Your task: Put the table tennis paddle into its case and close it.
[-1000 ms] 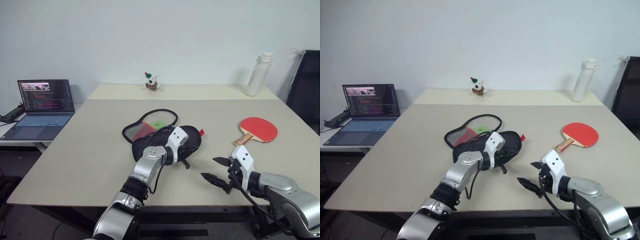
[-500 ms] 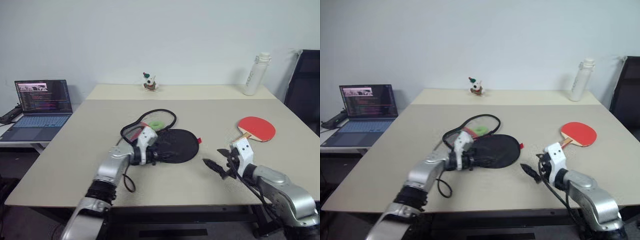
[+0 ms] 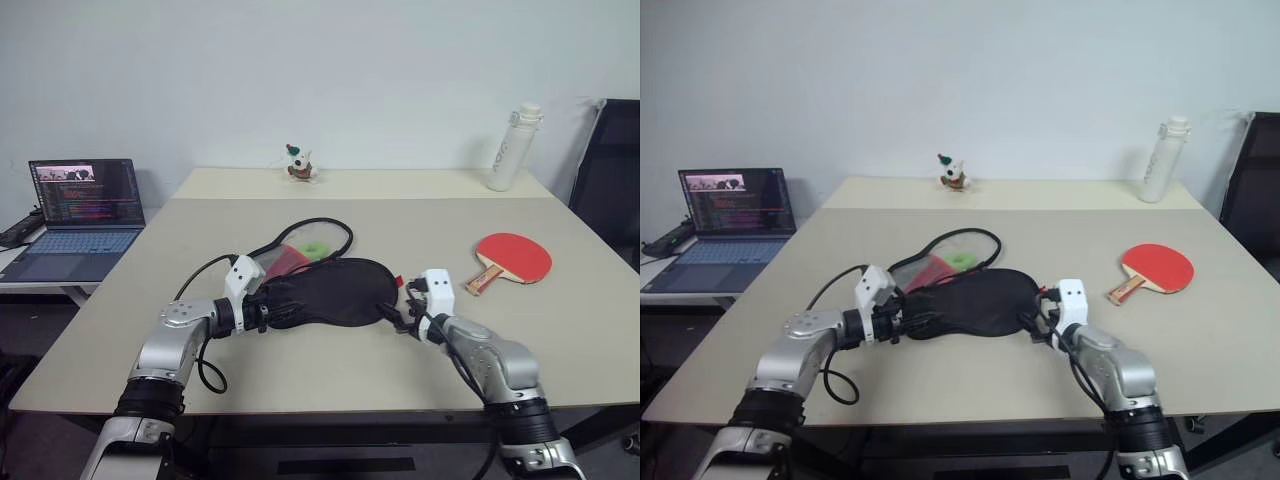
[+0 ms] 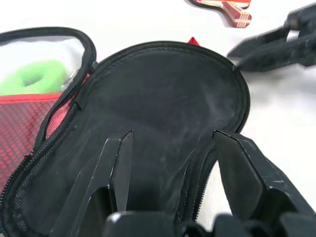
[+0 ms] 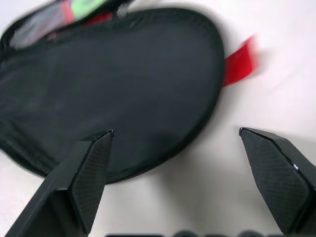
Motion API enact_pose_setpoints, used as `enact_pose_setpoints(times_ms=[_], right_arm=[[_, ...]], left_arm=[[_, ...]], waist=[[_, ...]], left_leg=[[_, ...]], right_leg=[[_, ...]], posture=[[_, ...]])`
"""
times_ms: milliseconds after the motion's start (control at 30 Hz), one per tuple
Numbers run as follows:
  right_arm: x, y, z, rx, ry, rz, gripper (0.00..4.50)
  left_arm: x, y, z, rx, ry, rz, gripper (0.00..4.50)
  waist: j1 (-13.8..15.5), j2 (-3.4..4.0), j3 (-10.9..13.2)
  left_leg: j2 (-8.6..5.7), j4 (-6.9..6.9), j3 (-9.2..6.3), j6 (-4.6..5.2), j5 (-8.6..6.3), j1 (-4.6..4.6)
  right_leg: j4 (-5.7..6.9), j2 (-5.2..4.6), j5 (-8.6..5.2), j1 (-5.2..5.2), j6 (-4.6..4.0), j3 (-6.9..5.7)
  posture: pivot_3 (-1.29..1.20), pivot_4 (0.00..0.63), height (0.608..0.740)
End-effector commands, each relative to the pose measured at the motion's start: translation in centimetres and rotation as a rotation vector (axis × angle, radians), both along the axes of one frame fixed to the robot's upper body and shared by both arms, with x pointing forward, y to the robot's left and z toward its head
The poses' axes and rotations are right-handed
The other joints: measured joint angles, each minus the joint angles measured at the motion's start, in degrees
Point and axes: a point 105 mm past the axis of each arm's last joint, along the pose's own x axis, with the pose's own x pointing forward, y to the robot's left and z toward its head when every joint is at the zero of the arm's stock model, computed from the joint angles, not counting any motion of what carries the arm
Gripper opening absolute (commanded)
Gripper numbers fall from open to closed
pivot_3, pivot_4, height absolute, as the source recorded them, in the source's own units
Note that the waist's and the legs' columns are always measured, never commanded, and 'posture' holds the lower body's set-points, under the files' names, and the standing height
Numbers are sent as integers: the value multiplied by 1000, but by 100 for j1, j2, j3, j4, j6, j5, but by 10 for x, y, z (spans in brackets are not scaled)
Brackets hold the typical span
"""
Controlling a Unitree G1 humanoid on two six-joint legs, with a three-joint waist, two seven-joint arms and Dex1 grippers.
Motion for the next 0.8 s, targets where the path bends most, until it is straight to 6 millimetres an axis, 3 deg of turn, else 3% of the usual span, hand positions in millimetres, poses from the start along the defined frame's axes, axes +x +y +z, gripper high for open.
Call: enact_pose_setpoints(times_ms=[33,333,533,633,800], right_arm=[[2,21,5,-3,-6,39,4500],[-12,62,13,162,81,101,4500],[-14,74,20,308,148,80,4500],[-10,75,20,341,162,47,3874],[-2,76,21,380,175,12,2029]], left_arm=[[-1,0,15,-4,-57,7,2763],[-1,-1,17,-2,-62,14,2763],[-2,-3,19,-2,-66,12,2763],[-2,-4,20,0,-67,9,2809],[-2,-6,21,4,-71,6,2809]], waist=[[-8,0,0],[-49,0,0],[-56,0,0],[-53,0,0],[-52,0,0]], left_leg=[[0,0,0,0,0,1],[2,-5,11,0,0,19],[3,-5,18,0,0,35],[3,-4,20,0,0,35],[3,-5,23,0,0,35]], right_leg=[[1,0,1,0,-1,0],[28,7,-3,-3,-6,17],[46,8,-10,-4,-2,31],[45,7,-10,-4,-2,36],[44,6,-18,-4,11,37]], posture=[[0,150,740],[0,150,740],[0,150,740],[0,150,740],[0,150,740]])
